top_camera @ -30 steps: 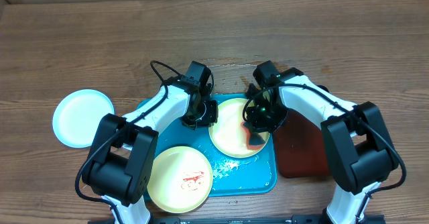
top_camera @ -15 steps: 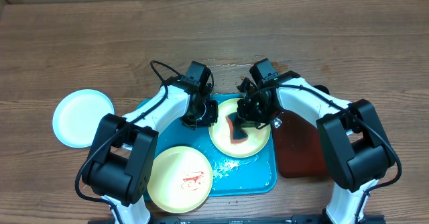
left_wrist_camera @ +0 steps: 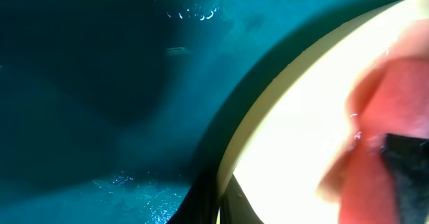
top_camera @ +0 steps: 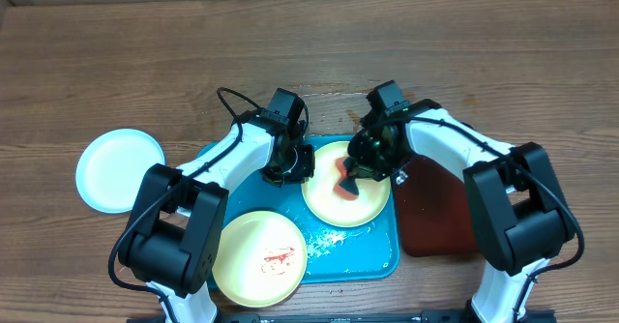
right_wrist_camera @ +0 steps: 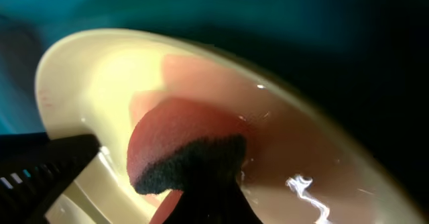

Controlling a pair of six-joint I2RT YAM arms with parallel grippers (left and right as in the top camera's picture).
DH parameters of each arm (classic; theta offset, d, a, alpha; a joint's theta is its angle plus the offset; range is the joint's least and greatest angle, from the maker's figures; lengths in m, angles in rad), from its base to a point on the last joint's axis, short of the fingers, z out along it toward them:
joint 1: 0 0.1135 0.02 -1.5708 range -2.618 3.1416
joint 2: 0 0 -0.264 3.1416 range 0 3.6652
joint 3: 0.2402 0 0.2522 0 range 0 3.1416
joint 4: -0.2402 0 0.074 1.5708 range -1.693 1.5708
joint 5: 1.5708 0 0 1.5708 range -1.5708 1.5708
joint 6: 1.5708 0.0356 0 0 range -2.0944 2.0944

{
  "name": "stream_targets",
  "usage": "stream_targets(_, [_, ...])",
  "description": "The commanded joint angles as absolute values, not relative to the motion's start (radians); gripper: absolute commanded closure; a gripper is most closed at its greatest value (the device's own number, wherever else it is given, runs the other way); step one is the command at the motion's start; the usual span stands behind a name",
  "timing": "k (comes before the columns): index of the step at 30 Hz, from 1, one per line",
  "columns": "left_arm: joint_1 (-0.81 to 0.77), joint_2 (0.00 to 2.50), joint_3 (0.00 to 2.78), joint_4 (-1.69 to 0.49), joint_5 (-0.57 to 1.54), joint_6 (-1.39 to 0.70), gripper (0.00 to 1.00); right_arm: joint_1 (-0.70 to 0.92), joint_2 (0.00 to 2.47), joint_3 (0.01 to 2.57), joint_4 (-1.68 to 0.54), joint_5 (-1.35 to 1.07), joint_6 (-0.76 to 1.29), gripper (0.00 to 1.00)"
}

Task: Clean dirty plates on tray and stack at the side
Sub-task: 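Return the sponge with the right gripper to the brown tray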

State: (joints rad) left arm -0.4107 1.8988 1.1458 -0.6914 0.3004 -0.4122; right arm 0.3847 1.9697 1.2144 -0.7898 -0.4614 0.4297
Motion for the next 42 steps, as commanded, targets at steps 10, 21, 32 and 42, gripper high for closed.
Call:
stream_targets(10, [-0.418,1.930,1.136,-0.699,0.282,-0.416,0.96,0.369,1.719,1.339,-0.978,-0.322,0.270,0.96])
stream_targets(21, [-0.418,1.896,1.196,-0.730,0.281,-0.420,0.96,0.345,1.616,1.517,-1.388,0.095,0.556,0.96])
stream_targets(32, [-0.418,1.896,1.198,-0.729,0.279,-0.427,0.96,0.215,1.627,1.291,-1.240,0.086,0.577,0.96])
stream_targets(42, [-0.418,1.896,1.198,-0.733,0.281,-0.427,0.96,0.189,1.652,1.053,-0.975,0.029,0.573,0.96])
